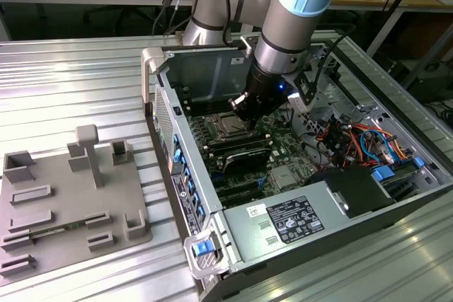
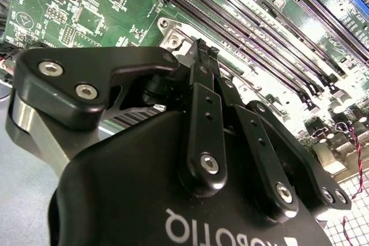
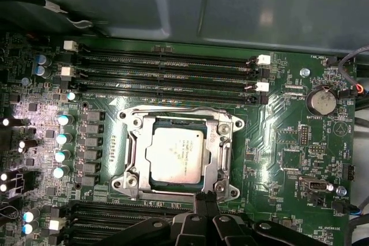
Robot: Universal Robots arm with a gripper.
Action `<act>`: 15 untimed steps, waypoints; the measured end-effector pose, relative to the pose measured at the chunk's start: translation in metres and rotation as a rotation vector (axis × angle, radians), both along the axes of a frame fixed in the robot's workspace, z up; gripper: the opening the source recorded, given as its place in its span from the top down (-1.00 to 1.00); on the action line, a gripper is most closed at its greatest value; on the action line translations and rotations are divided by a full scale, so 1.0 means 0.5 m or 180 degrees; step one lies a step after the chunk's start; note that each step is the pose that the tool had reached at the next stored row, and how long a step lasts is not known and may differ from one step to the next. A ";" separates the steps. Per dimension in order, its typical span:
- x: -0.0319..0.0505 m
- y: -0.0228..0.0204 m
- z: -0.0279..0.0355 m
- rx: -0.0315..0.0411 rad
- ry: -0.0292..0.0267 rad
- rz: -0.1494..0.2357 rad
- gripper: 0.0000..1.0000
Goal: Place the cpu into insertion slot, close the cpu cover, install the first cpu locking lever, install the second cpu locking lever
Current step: 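Install the second cpu locking lever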
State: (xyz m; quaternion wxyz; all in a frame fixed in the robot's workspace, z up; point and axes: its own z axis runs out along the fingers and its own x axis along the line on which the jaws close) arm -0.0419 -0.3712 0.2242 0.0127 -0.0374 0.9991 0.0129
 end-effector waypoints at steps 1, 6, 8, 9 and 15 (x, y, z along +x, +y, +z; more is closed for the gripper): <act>-0.001 0.0000 0.000 0.0000 0.0000 0.0000 0.79; -0.006 0.0000 0.000 0.0000 0.0000 0.0000 0.79; -0.006 0.0000 0.000 0.0000 0.0000 0.0000 0.79; -0.006 0.0000 -0.001 0.0000 0.0000 0.0000 0.79; -0.009 0.0000 -0.001 0.0000 0.0000 0.0000 0.79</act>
